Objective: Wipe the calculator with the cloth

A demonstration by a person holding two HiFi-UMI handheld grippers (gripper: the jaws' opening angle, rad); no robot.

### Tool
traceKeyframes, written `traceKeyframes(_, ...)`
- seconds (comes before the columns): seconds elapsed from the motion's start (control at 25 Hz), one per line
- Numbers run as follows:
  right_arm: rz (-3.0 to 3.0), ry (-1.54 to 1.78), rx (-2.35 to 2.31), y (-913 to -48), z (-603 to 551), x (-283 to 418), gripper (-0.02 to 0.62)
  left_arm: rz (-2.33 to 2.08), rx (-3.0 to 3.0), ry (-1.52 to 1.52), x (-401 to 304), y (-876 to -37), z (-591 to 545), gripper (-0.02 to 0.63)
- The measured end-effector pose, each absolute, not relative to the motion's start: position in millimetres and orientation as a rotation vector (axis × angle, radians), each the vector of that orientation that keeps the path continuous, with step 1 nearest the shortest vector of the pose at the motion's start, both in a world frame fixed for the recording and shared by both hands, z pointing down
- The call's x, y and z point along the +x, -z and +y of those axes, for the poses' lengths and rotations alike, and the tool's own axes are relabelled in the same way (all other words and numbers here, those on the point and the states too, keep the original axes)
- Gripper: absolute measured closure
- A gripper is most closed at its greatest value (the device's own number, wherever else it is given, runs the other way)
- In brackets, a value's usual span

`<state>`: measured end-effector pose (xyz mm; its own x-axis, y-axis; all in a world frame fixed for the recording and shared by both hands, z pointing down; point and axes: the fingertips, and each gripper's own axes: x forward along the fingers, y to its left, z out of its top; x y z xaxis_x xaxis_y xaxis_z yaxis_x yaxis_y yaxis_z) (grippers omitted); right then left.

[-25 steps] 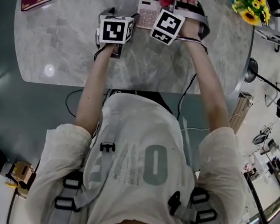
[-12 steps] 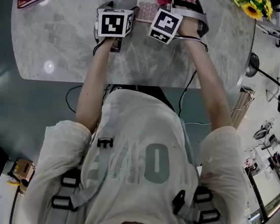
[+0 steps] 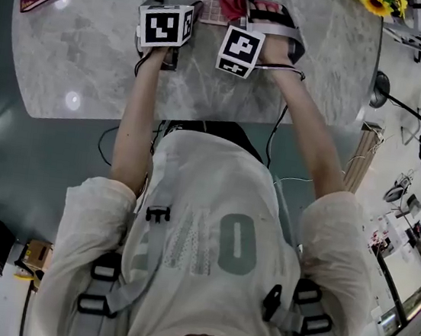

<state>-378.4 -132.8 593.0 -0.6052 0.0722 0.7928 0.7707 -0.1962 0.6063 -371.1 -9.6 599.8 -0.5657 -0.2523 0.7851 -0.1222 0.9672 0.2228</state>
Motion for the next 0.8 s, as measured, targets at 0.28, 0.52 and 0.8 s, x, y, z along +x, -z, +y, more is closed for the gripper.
traceKeyframes(0.28, -1.545, 1.787, -1.029, -594.1, -138.7, -349.9, 0.543, -2.180, 0.257, 0.173, -371.3, -596.5, -11.0, 0.229)
traceKeyframes(0.52, -1.516, 1.745, -1.086, -598.7, -140.0, -322.1, 0.543, -2.180, 0.261, 0.171, -370.2, -597.1, -10.0, 0.229)
traceKeyframes(0.8, -1.513, 1.764, -1.082, -600.9, -140.6, -306.4, 0.543, -2.178, 0.261, 0.171, -369.4, -595.3, -9.4, 0.229)
